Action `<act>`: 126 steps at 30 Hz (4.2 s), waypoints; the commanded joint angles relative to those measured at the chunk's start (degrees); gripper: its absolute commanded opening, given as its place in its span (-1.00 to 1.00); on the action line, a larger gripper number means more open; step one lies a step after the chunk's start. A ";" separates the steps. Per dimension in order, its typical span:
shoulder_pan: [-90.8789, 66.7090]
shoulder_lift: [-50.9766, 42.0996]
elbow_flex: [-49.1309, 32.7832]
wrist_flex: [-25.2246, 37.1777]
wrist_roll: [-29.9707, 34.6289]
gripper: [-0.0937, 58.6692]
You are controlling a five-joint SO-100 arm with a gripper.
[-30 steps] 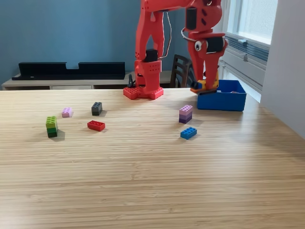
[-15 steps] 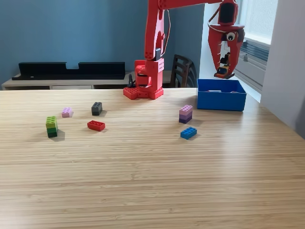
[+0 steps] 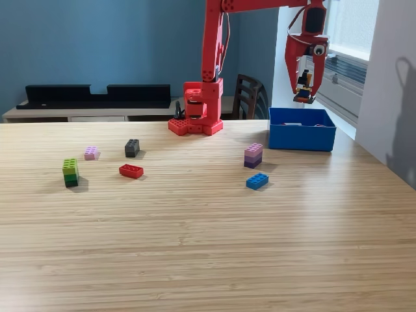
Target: Grasp a lego block and put it in the bin.
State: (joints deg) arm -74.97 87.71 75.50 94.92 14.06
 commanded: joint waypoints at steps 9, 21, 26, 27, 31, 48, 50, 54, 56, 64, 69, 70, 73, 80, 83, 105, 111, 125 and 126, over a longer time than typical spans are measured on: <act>-0.70 5.89 0.26 0.88 -0.79 -0.36; 17.58 5.98 -5.71 0.97 0.53 -0.99; 31.55 6.59 -6.15 0.97 -1.05 -0.99; 34.80 6.68 -6.15 0.97 -1.67 -0.99; 48.08 6.77 -7.21 0.88 -4.92 -0.99; 68.82 6.24 -6.77 0.79 -11.43 -0.99; 69.35 6.24 -6.68 0.79 -11.43 -0.99; 70.05 6.15 -6.59 0.79 -10.99 -0.99; 70.49 6.15 -6.42 0.79 -10.90 -0.99; 74.97 6.15 -6.50 0.35 -10.37 -0.99; 79.98 6.06 -6.50 -0.79 -8.88 -0.99; 81.30 6.06 -6.33 -0.97 -8.53 -0.99; 84.99 6.06 -4.75 -3.25 -7.73 -0.99; 93.25 5.98 -0.18 -6.77 -3.34 -0.99; 97.21 5.98 2.99 -9.58 -2.55 -0.99; 107.58 6.86 28.39 -29.53 -9.05 -0.18; 106.79 6.33 28.74 -31.55 -8.79 -0.14; 103.80 5.80 27.51 -35.95 -7.82 -0.16; 103.62 5.80 27.69 -36.30 -7.82 -0.16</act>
State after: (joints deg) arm 29.27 89.65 105.29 59.68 6.50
